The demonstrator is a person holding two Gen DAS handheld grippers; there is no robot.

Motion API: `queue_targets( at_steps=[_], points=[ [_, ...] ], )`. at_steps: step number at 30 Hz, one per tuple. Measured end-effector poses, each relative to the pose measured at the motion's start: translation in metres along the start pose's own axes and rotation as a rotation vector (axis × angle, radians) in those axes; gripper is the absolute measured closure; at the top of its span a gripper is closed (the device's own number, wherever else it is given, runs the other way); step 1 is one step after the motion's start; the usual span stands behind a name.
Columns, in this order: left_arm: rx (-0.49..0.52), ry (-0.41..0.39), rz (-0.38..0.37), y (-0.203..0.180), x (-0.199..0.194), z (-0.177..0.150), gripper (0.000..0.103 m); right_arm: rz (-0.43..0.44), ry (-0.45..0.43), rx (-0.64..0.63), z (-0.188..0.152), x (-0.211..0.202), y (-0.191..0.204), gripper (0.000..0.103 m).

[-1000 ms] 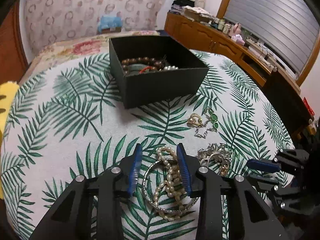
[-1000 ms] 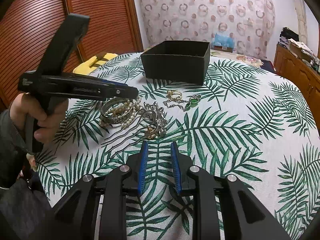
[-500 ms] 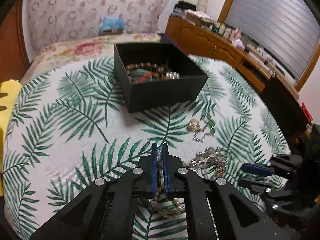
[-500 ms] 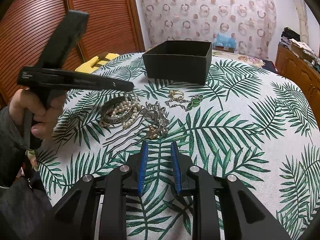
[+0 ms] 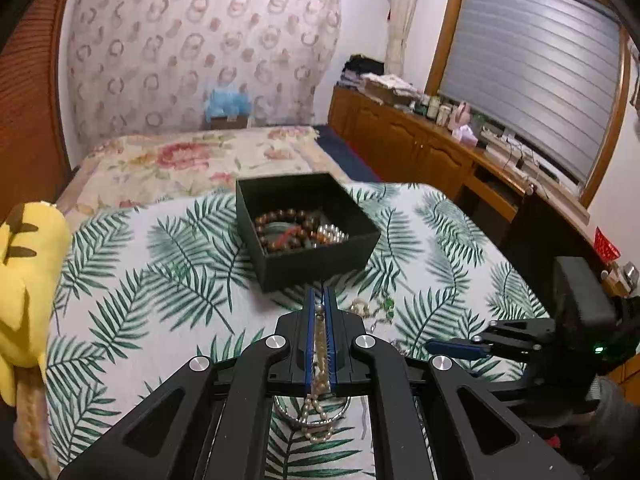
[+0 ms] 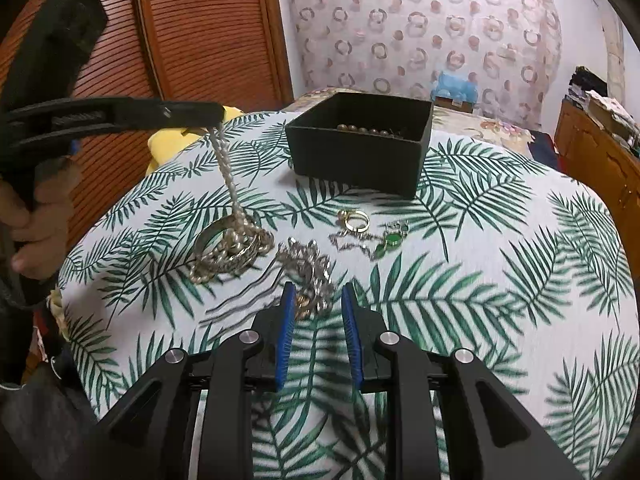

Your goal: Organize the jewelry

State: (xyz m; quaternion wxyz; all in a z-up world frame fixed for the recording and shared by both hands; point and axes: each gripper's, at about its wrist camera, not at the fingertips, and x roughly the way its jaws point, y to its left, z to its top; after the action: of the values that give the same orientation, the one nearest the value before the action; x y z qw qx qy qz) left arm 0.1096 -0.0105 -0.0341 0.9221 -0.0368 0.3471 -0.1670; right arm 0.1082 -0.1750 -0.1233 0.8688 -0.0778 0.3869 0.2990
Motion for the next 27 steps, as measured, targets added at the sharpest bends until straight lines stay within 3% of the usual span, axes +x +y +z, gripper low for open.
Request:
queue_targets(
  at_steps=[2, 18, 20, 27],
  points=[
    [0.006, -0.016, 0.0, -0.002, -0.005, 0.005, 0.099, 0.005, 0.01, -0.007, 0.004, 0.005, -0.001, 0.069],
    [0.045, -0.109, 0.013, -0.01, -0.03, 0.033, 0.099, 0.065, 0.085, -0.034, 0.019, 0.036, -0.001, 0.068],
    [0.048, -0.112, 0.015, -0.009, -0.032, 0.034, 0.099, 0.066, 0.088, -0.045, 0.018, 0.036, 0.0, 0.081],
    [0.05, -0.123, 0.022, -0.008, -0.034, 0.04, 0.099, 0.085, 0.058, -0.047, 0.022, 0.025, -0.002, 0.087]
  ],
)
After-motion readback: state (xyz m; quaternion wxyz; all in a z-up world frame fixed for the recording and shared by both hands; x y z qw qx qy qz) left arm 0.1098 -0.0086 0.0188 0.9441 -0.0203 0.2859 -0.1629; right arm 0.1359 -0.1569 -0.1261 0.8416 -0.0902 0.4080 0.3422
